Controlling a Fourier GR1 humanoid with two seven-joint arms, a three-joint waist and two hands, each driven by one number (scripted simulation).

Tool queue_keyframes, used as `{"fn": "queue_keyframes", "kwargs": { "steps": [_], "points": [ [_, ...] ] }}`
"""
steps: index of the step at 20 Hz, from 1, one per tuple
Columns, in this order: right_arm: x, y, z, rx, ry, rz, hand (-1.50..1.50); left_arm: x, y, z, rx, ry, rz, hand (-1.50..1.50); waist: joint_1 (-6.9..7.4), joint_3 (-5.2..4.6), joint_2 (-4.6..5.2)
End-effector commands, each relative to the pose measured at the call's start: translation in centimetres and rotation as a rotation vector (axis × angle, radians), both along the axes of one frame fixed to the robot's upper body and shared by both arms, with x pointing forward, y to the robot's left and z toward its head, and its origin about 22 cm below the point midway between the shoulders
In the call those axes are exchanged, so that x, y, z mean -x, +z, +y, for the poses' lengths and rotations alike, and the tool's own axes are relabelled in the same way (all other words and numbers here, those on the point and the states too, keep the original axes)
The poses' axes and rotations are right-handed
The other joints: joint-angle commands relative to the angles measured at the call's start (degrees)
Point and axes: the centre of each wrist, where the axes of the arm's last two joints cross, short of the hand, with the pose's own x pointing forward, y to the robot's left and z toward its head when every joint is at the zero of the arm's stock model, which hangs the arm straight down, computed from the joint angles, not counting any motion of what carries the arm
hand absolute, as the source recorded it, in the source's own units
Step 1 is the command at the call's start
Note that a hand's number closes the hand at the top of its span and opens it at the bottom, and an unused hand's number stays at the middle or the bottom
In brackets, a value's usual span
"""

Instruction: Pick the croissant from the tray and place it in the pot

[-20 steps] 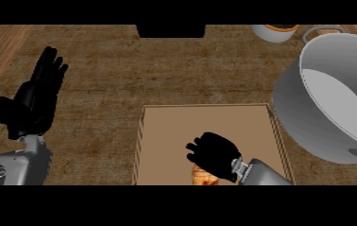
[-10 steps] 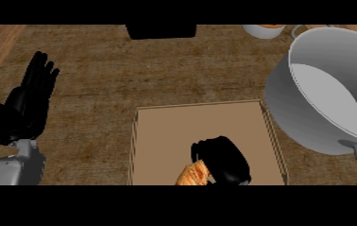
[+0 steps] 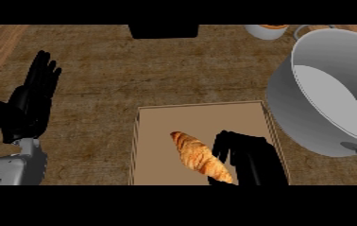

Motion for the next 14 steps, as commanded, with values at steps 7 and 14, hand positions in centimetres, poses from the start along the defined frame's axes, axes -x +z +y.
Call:
{"fn": "queue_keyframes", "kwargs": {
  "steps": [7, 14],
  "points": [
    [2.5, 5.9, -5.2, -0.068, -0.337, -0.28, 1.5, -0.4, 2.2, -1.0, -0.01, -0.029, -0.01, 0.0, 1.55, 0.03, 0.44],
    [0.1, 6.3, -11.0, -0.189, -0.378, -0.276, 1.5, -1.1, 0.6, -0.7, -0.006, -0.049, -0.005, 0.0, 1.76, 0.06, 0.67]
  ]
}}
